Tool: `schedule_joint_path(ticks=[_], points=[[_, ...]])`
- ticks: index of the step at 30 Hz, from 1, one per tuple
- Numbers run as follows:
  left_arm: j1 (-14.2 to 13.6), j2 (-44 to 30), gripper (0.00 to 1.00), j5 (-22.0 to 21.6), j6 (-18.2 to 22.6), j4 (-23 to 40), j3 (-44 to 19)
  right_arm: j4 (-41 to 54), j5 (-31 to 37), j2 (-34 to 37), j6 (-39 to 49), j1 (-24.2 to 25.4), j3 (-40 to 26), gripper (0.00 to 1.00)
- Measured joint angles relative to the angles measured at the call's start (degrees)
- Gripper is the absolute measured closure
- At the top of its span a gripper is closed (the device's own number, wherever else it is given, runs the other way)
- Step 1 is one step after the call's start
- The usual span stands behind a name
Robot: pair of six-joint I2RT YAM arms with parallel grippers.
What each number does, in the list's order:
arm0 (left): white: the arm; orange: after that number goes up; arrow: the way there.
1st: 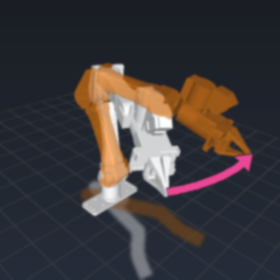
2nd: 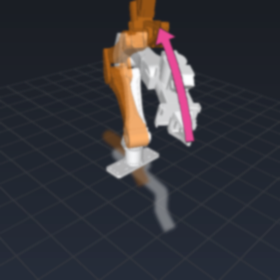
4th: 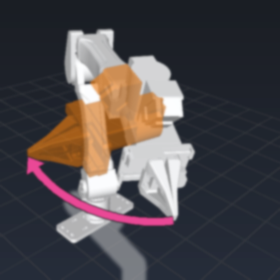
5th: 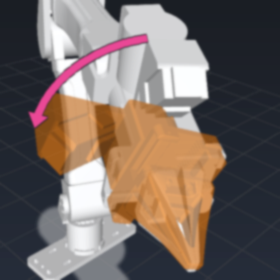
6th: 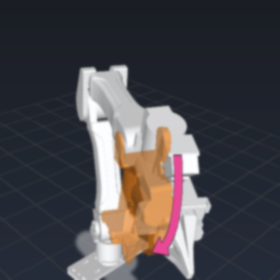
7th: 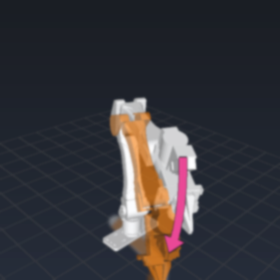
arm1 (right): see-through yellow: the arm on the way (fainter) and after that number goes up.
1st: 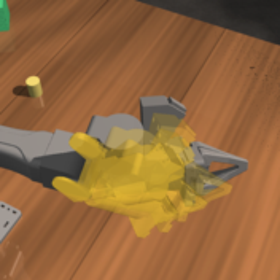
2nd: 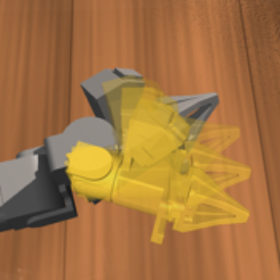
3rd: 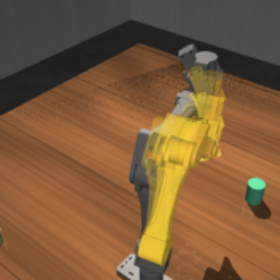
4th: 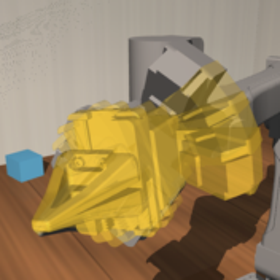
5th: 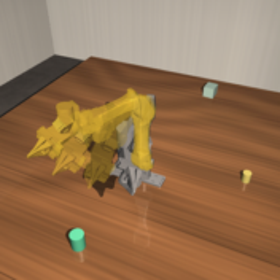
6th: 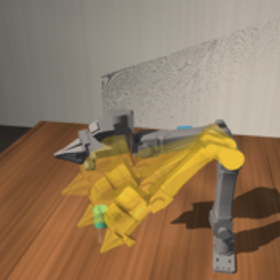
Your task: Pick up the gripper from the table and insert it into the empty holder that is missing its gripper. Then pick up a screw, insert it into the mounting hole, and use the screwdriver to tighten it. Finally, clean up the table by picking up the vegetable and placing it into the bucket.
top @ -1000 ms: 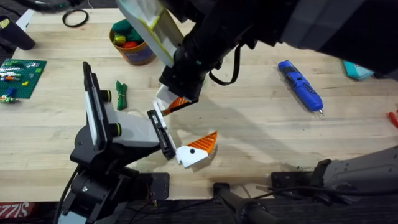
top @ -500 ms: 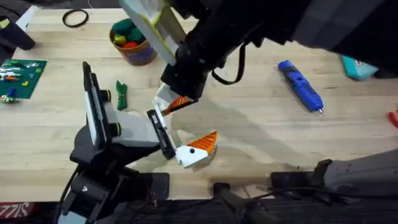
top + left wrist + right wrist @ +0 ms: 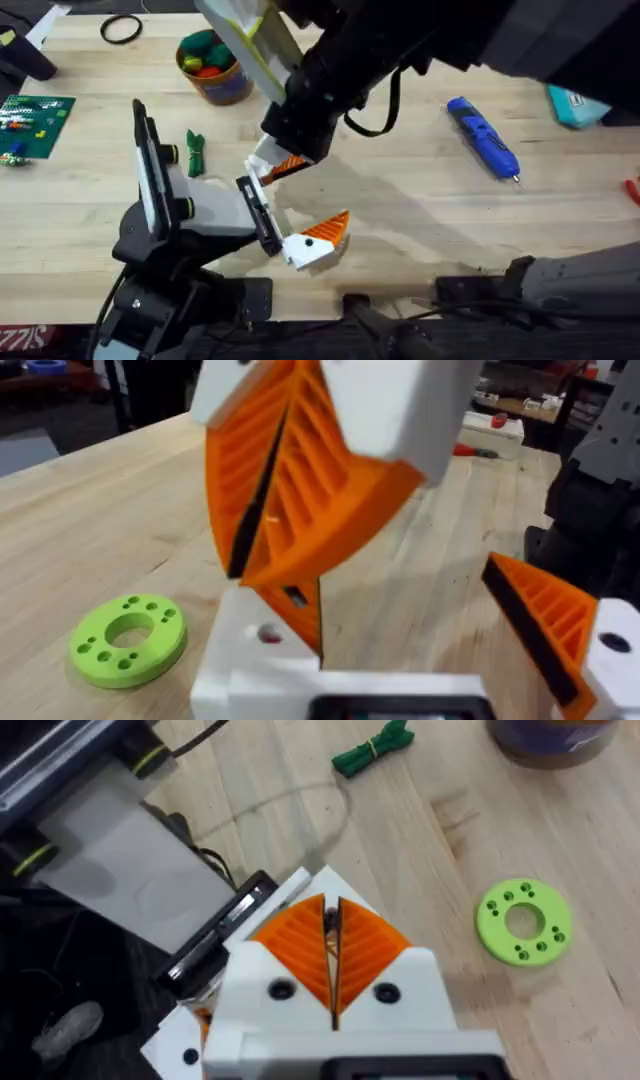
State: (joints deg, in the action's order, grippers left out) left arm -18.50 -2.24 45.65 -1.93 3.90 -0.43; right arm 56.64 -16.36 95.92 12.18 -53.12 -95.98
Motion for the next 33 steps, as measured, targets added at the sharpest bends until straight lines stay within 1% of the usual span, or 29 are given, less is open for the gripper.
schedule_joint_path(ticks=[4, 10, 11, 16, 19, 22, 33], points=[[0.0, 0.0, 0.013, 0.0, 0.0, 0.0, 0.0, 1.6, 0.0, -1.5, -0.2, 0.0, 0.0, 0.995], [0.0, 0.0, 0.013, 0.0, 0.0, 0.0, 0.0, 2.1, 0.0, -7.9, -1.4, 0.1, 0.4, 0.995], [0.0, 0.0, 0.015, 0.0, 0.0, 0.0, 0.0, -0.7, 0.0, -11.1, -2.4, 0.1, 3.7, 0.995], [0.0, 0.0, 0.014, 0.0, 0.0, 0.0, 0.0, -10.5, 0.0, -14.7, -5.1, 0.4, 13.0, 0.995], [0.0, 0.0, 0.014, 0.0, 0.0, 0.0, 0.0, -16.1, 0.0, -15.3, -6.3, 0.6, 17.3, 0.995], [0.0, 0.0, 0.014, 0.0, 0.0, 0.0, 0.0, -19.0, 0.0, -15.3, -6.7, 0.6, 18.9, 0.995], [0.0, 0.0, 0.014, 0.0, 0.0, 0.0, 0.0, -23.0, 0.0, -14.4, -7.0, 0.6, 20.5, 0.995]])
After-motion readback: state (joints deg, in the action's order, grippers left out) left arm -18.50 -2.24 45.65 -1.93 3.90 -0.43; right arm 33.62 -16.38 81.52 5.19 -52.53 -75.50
